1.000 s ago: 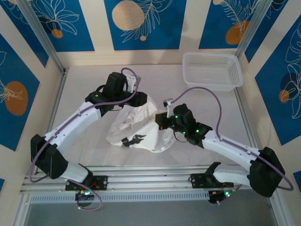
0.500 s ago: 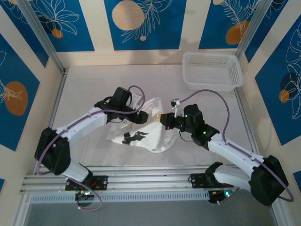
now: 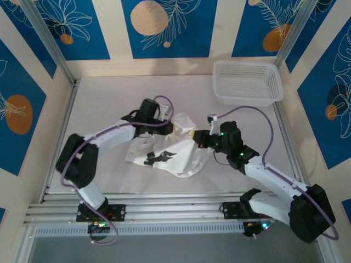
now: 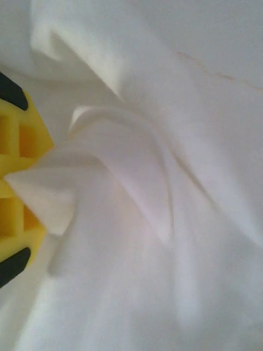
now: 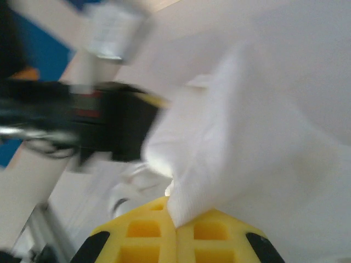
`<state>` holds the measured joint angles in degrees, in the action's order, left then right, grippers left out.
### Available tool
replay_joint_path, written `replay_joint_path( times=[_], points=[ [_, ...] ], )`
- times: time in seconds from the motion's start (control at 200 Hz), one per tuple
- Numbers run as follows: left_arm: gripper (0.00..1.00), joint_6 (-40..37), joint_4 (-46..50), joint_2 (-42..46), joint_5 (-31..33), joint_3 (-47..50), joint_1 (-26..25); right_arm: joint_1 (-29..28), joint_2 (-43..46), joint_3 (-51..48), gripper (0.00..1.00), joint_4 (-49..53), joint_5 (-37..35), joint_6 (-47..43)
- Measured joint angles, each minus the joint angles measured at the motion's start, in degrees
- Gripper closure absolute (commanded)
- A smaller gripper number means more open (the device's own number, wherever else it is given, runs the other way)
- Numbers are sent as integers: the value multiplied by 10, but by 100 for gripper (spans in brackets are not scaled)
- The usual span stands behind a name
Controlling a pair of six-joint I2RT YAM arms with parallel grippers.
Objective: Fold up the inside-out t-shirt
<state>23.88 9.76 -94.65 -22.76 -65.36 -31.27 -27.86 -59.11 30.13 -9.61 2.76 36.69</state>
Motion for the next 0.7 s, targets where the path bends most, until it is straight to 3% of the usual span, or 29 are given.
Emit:
replay_joint_path(
  times=[0.13,0.24,0.29,0.365,0.465,0.555,0.655,0.7],
  points=[
    [100,42,-9,92,-75,-5,54,41,-31,-30,96,34,-3,-7],
    [100,47,5,128,-126,-23,50,37,-31,-22,70,52,26,-21],
    [100,50,10,137,-139,-23,46,35,-14,-16,63,63,30,-27],
    [100,56,17,144,-146,-23,47,16,23,-5,56,68,19,-56],
    [100,58,22,146,-148,-22,48,-61,66,9,44,43,-21,-141],
    [100,57,28,146,-153,-22,45,-114,59,25,41,2,-44,-231],
    [100,50,39,146,-157,-22,36,-125,-9,83,40,-3,-55,-301],
    [100,41,49,146,-158,-22,30,-125,-49,113,45,-9,-62,-321]
  ],
)
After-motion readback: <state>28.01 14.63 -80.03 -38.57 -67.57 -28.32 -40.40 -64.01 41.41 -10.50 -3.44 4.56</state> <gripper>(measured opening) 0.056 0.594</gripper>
